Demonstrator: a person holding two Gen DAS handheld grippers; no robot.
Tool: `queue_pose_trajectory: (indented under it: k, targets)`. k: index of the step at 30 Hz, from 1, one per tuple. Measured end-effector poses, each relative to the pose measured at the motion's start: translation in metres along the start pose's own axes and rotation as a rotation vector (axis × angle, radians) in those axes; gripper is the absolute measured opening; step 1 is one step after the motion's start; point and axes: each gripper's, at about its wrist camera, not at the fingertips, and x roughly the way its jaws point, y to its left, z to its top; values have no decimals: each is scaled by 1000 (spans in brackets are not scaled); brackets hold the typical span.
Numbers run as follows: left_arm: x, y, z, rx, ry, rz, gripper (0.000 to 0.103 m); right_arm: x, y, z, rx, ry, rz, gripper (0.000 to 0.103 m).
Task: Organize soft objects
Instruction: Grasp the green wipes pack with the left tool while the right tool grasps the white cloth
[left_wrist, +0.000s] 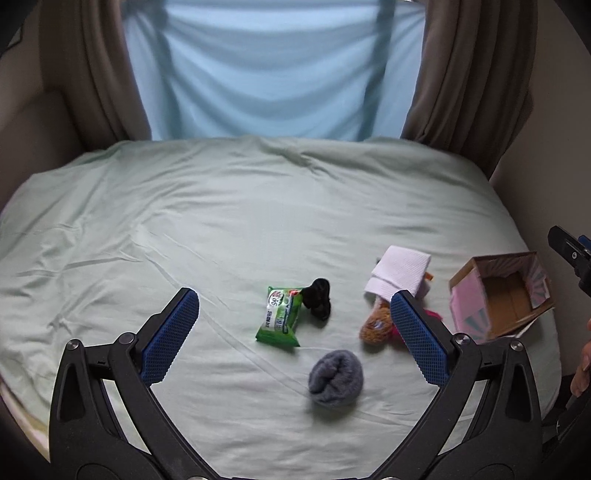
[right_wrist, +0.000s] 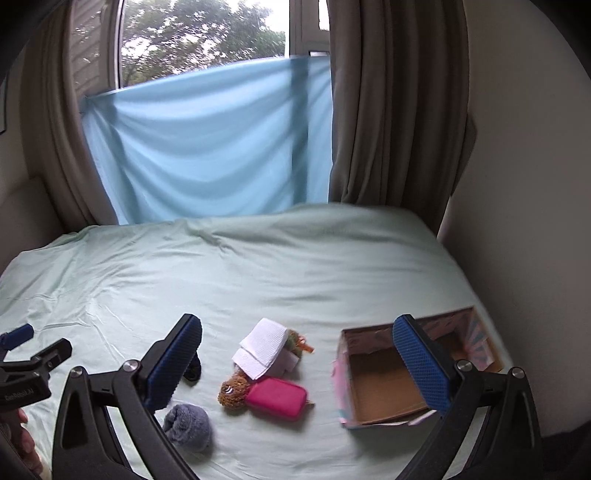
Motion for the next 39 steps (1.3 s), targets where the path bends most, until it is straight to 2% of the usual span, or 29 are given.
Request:
queue_pose_trajectory:
  k: [7, 14, 16, 21, 23, 29, 31, 32, 33, 35, 39]
  targets:
    - [111, 25, -29, 56, 91, -70, 103, 85, 34, -41, 27, 27, -56, 103]
    - [193, 31, -60, 92, 141, -116, 102, 166, 47, -83, 67, 77, -81, 96]
    - [214, 32, -66, 92, 152, -123, 100, 186, 48, -93, 80, 96, -83, 92]
    - [250, 30, -79, 108, 178, -118, 98, 229, 42, -116, 145, 164, -76, 71]
    - [257, 29, -82, 116, 187, -120, 97, 239, 38, -123, 169, 177, -78, 68]
    - [271, 30, -95, 119, 204, -135, 93, 249, 35, -131, 208, 187, -54, 49]
    - [274, 30, -98, 120, 212, -140, 80, 250, 35, -131, 209, 184, -38, 44]
    - [276, 29, -99, 120, 221, -142, 76, 251, 35, -132, 212, 184, -31, 39]
    - [278, 29, -99, 121, 227, -141, 68, 252, 36, -133, 214, 186, -24, 33]
    - [279, 29, -98, 128, 223, -142, 53, 253, 37, -132, 221, 187, -17, 30]
    - [277, 29, -94, 123, 222, -163, 40, 247, 42, -131, 226, 162, -1, 17]
